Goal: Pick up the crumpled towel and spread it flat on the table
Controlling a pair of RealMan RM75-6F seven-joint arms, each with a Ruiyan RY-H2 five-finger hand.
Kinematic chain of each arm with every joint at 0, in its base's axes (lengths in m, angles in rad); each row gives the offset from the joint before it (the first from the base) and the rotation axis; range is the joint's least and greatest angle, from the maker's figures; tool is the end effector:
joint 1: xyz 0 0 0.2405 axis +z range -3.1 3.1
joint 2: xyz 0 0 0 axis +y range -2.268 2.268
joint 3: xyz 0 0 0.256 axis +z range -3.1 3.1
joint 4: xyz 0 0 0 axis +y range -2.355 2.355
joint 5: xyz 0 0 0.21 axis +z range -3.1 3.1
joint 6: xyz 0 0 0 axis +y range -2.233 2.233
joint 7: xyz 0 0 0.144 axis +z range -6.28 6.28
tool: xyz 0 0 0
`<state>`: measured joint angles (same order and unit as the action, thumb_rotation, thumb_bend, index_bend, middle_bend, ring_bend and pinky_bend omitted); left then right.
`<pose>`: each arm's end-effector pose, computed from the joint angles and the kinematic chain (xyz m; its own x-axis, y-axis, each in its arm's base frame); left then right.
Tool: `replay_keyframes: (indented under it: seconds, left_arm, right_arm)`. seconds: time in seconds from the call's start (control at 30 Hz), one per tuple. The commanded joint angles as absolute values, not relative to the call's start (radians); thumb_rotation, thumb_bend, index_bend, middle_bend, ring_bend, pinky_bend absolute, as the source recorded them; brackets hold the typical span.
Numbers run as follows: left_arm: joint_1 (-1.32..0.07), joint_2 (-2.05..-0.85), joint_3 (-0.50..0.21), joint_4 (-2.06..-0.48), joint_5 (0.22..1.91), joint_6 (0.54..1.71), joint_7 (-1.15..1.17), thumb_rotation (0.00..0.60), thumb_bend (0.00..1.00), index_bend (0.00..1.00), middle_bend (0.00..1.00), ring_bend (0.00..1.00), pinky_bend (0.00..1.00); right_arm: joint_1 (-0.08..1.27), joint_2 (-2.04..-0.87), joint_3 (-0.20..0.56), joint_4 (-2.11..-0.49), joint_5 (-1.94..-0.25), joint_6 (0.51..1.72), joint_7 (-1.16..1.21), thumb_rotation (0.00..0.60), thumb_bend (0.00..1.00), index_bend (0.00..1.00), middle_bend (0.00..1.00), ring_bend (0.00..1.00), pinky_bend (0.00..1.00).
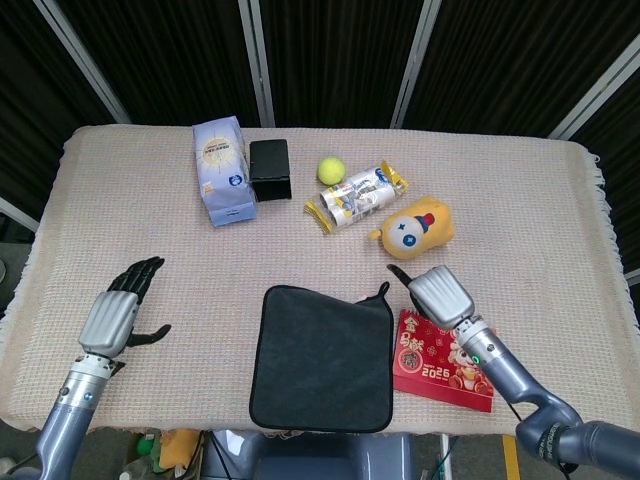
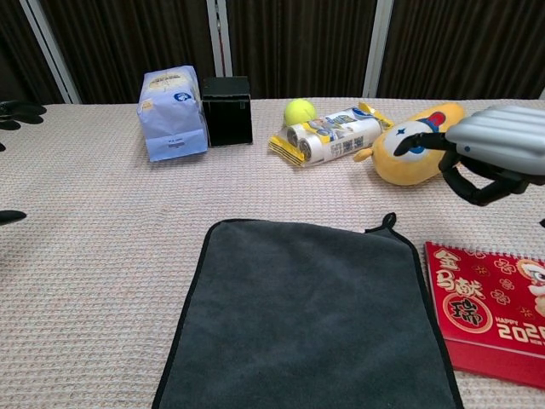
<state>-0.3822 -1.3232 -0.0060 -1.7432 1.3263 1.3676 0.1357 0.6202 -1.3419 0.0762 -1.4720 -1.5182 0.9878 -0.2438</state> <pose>-0.2268 0.2402 0.0682 0.2270 0.1469 0.9628 0.9661 -0.1586 -0.2036 -0.1994 -0.3164 0.0365 0.6653 -0.1206 0.7368 -0.6640 -0.5466 0.5102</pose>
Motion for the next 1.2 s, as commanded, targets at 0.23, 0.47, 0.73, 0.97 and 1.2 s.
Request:
replay_keyframes:
  seconds: [0.23,0.47,0.73,0.97,1.2]
  left_arm:
    - [-0.373,-1.316,-0.018,-1.759,1.346,1.356,0.149,0.600,0.16,0.01,0.04,0.05,0.16]
    - [-0.366,-1.295,-0.030,-1.779,1.346,1.338,0.129,0.600,0.16,0.01,0.04,0.05,0.16]
    - [-0.354,-1.287,-0.033,-1.792,1.354,1.332,0.121,0.600,0.16,0.01,0.04,0.05,0.16]
    - [-0.344,-1.283,-0.042,-1.790,1.370,1.337,0.105,0.600,0.16,0.01,0.04,0.05,0.16]
    - [-0.340,-1.287,-0.046,-1.786,1.377,1.330,0.106,0.600,0.16,0.01,0.04,0.05,0.16]
  right_arm:
    - [0.663,-1.376,0.021,-1.465,-1.521,0.880,-0.328,0.600,0.77,0.15,0.71,0.82,0.74]
    - [0.672,-1.415,0.024,-1.470,-1.464,0.849,-0.419,0.600,0.77,0.15,0.71,0.82,0.74]
    - [0.680,-1.442,0.022,-1.466,-1.416,0.826,-0.479,0.600,0.77,0.19,0.71,0.82,0.74]
    - [0.687,-1.457,0.021,-1.457,-1.357,0.802,-0.524,0.600,0.77,0.22,0.71,0.82,0.74]
    - [0.682,-1.470,0.021,-1.439,-1.332,0.828,-0.564,0.600,0.77,0.23,0.71,0.82,0.74]
